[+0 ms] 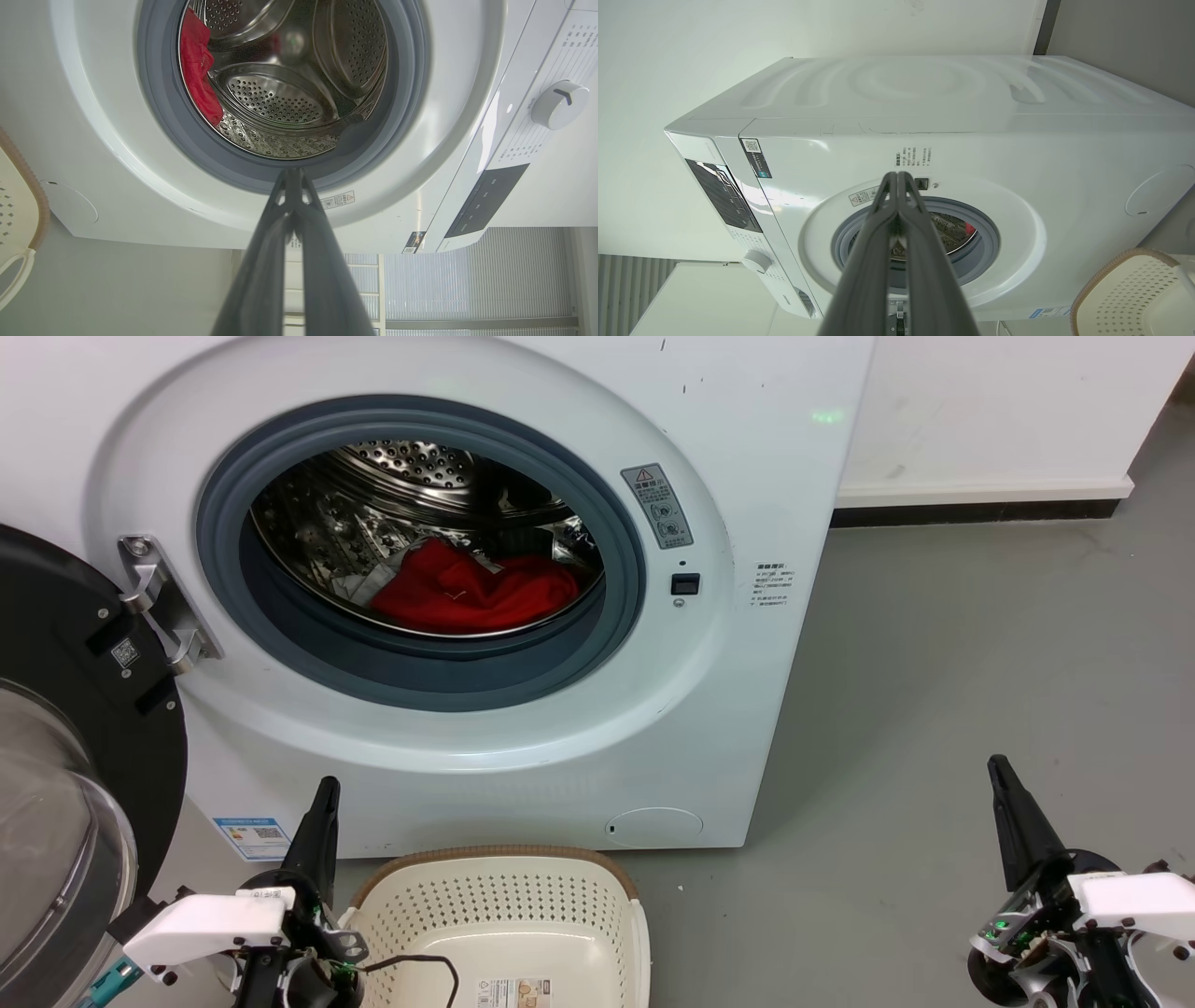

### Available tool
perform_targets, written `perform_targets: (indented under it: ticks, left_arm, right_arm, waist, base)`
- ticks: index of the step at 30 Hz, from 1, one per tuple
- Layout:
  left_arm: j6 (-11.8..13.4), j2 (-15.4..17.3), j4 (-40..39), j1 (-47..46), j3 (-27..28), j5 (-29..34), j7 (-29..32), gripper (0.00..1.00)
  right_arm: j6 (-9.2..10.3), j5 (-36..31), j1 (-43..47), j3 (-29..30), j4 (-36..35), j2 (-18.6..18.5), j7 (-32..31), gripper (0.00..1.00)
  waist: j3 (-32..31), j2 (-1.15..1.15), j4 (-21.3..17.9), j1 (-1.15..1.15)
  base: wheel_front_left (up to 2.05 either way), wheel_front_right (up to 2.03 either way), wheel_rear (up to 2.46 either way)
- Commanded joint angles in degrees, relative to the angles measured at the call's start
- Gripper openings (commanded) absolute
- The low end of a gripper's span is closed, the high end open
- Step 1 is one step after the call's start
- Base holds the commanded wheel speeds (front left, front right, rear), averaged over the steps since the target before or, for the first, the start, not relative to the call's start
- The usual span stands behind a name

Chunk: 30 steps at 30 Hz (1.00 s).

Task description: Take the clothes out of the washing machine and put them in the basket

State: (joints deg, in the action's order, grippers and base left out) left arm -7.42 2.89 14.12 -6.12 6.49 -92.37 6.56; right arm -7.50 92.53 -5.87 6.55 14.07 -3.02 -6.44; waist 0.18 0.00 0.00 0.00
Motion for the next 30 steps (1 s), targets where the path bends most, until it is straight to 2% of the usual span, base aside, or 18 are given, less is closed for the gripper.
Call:
perform_targets:
  ticks: [1, 28, 29, 30]
  left_arm:
    - [-0.2, -0.1, -0.1, -0.3, 0.2, -0.1, 0.1, 0.0]
    - [-0.2, -0.1, -0.1, -0.3, 0.2, -0.1, 0.1, 0.0]
    - [0.0, 0.0, 0.2, 0.1, 0.0, 0.0, 0.0, 1.0]
    - [0.0, 0.0, 0.6, 0.2, -0.2, 0.0, 0.0, 1.0]
  right_arm:
    - [0.02, -0.3, -0.8, 0.0, 0.1, 0.2, -0.1, 0.0]
    - [0.02, -0.3, -0.8, 0.0, 0.1, 0.2, -0.1, 0.0]
    - [0.0, 0.0, 0.1, 0.0, 0.2, 0.0, 0.0, 1.0]
    - [0.0, 0.0, 0.3, 0.0, 0.5, 0.0, 0.1, 1.0]
  waist:
    - [0.0, 0.0, 0.0, 0.0]
    - [0.0, 0.0, 0.0, 0.0]
    - [0.0, 0.0, 0.0, 0.0]
    - [0.0, 0.0, 0.0, 0.0]
  base:
    - [0.0, 0.0, 0.0]
    - [0.0, 0.0, 0.0]
    - [0.0, 0.0, 0.0]
    - [0.0, 0.0, 0.0]
